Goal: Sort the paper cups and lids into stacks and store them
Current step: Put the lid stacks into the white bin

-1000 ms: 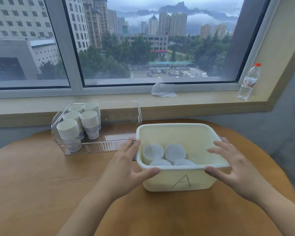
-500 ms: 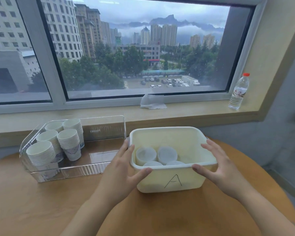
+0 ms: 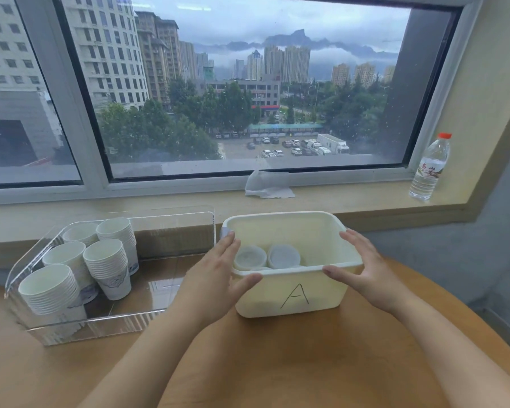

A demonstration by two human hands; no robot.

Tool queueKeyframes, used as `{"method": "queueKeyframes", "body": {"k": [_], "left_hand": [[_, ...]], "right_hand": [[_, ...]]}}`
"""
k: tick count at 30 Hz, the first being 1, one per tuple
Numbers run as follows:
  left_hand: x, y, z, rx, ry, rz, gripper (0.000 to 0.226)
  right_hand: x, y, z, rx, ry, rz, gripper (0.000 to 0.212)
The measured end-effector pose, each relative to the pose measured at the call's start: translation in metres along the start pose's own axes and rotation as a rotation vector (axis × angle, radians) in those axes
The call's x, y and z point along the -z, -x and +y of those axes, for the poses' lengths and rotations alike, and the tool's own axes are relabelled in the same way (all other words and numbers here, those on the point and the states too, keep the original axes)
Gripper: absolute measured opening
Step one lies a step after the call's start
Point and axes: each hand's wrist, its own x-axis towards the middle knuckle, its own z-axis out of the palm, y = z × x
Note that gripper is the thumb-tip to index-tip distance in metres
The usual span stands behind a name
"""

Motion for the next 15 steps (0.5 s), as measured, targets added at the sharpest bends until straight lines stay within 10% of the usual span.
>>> {"method": "queueKeyframes", "body": {"k": [8,15], "left_hand": [[-0.016,-0.039,-0.023,0.000,-0.184,-0.062,0.140],[-0.025,-0.048,-0.032,0.058,0.044,0.075,0.102]], "right_hand": [[-0.011,-0.046,-0.002,0.009,0.010,-0.032,0.120],[-0.015,-0.070,0.004,0.014,0.039,-0.045,0.118]]}}
